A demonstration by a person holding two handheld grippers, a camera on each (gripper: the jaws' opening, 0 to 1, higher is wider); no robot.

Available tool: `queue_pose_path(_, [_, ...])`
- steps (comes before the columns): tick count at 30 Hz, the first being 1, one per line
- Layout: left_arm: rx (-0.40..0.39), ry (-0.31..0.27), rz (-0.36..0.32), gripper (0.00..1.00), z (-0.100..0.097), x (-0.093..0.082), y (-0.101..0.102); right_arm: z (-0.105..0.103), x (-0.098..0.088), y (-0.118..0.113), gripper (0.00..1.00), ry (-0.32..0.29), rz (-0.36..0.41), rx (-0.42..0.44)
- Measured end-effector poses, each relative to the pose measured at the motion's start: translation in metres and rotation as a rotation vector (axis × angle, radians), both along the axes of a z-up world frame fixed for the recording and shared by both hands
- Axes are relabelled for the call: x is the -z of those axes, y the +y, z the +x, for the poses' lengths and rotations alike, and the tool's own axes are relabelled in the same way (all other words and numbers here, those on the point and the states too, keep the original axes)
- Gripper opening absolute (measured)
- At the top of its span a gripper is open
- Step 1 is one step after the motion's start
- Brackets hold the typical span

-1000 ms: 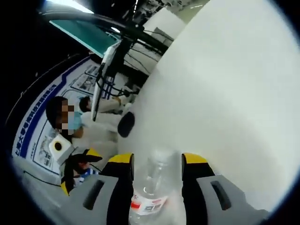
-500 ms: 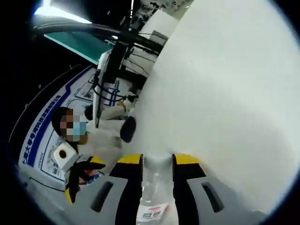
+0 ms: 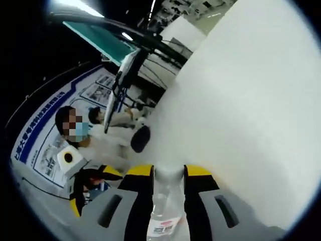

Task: Arrange the tabletop items into an orderly group along one side of the table until the central work area is clear of visible clutter.

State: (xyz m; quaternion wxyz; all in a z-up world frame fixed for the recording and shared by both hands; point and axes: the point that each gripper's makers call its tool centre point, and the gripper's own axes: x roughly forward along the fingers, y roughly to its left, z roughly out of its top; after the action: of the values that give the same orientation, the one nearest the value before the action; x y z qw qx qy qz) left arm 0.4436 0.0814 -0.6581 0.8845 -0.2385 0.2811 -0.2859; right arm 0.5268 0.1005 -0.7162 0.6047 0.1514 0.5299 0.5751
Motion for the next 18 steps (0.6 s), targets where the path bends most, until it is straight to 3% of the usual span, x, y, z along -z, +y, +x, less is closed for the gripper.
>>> queue_pose_path(8, [0.035, 0.006, 0.006, 0.72, 0.004, 0.008, -0.008, -0.010, -0.020, 0.001, 0.20, -0.146, 0.009, -0.027])
queue_pose_path(18, [0.103, 0.039, 0.000, 0.69, 0.012, 0.033, -0.025, -0.026, -0.046, -0.002, 0.20, -0.308, 0.018, -0.017])
